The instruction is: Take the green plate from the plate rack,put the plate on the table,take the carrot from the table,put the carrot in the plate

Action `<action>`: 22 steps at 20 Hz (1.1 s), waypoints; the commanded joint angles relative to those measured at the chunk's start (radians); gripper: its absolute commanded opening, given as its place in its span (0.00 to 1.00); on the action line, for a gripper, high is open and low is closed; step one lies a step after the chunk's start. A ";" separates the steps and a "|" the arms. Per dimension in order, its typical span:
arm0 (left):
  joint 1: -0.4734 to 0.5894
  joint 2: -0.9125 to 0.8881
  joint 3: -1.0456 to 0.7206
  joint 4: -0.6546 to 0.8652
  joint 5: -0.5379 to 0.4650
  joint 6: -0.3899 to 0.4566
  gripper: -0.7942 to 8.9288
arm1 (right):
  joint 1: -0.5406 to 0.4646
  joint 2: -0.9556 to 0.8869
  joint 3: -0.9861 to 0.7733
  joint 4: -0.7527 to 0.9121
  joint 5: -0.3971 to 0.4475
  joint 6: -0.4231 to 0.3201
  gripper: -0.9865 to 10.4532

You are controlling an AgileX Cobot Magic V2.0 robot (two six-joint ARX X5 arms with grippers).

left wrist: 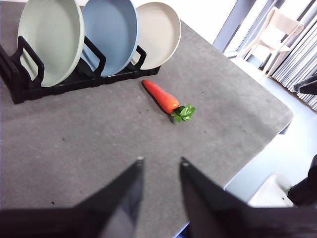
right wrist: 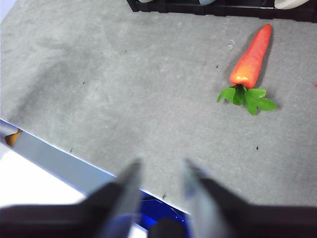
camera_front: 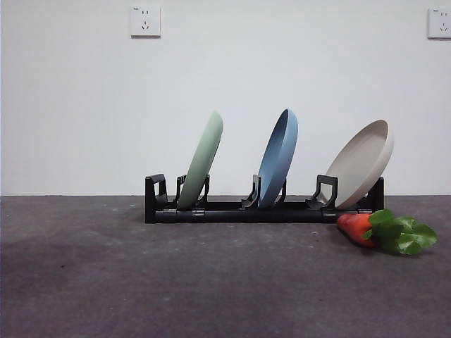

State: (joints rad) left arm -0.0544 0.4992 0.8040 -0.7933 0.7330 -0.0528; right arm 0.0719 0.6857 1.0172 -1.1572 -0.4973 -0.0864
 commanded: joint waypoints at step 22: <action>-0.230 0.924 0.378 0.673 -0.208 -0.062 0.76 | 0.002 0.071 0.002 0.003 0.001 0.010 0.69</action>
State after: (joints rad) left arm -0.2775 1.4002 1.1763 -0.1276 0.5266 -0.1421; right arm 0.0719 0.7567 1.0172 -1.1580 -0.4961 -0.0788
